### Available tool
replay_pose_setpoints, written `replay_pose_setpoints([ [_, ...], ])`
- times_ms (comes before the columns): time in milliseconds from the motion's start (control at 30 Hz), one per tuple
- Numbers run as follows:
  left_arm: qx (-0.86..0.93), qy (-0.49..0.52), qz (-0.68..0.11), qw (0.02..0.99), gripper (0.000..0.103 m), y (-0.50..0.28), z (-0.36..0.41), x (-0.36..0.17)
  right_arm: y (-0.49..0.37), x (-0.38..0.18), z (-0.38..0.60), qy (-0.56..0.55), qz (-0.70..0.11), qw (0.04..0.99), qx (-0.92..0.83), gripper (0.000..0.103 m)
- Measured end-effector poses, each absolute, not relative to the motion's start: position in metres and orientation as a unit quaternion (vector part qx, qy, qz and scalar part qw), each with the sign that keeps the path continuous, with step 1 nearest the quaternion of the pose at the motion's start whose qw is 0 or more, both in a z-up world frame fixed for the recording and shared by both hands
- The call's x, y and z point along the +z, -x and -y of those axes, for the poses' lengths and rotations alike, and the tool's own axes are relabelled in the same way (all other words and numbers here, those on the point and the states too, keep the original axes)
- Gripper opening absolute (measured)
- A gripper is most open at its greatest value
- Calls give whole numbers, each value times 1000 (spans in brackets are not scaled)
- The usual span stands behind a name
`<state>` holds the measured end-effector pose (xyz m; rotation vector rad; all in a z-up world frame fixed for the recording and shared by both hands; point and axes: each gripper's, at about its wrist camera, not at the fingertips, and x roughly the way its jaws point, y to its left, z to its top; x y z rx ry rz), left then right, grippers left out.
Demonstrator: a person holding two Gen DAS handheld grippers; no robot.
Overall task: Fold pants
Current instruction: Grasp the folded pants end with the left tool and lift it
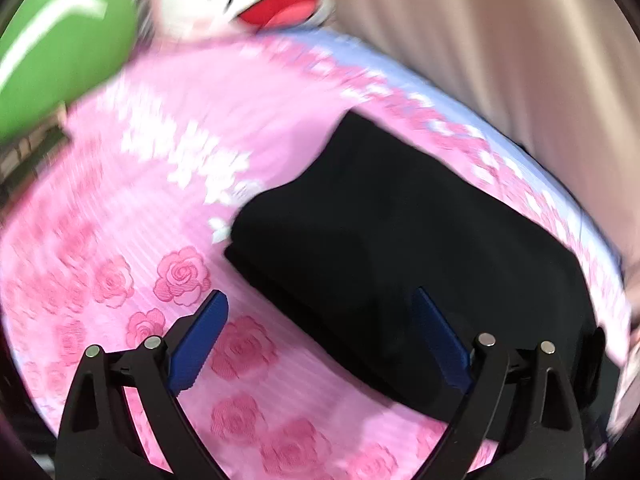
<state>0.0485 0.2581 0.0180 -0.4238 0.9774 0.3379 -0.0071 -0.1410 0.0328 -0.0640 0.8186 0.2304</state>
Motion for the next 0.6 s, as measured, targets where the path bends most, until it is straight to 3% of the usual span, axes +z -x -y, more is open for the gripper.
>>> replay_pose_setpoints([
  [67, 162, 209, -457, 849, 90, -56, -265, 13, 13, 28, 149, 28, -405, 909, 91, 56],
  [100, 160, 202, -460, 850, 83, -60, -263, 12, 17, 26, 156, 25, -408, 909, 83, 56],
  [133, 164, 194, -466, 848, 83, -65, -260, 11, 23, 25, 169, 19, -413, 908, 65, 56],
  [167, 170, 189, -461, 850, 71, -67, -259, 12, 27, 25, 178, 12, -414, 909, 55, 56],
  [267, 168, 164, -450, 862, 21, -74, -245, 21, 40, 29, 213, -27, -409, 912, 21, 56],
  [500, 129, 139, -404, 895, 16, -68, -210, 70, 63, 32, 296, -85, -385, 915, -86, 57],
  [600, 61, 105, -380, 917, 15, -63, -155, 104, 65, 26, 314, -117, -381, 911, -101, 57],
])
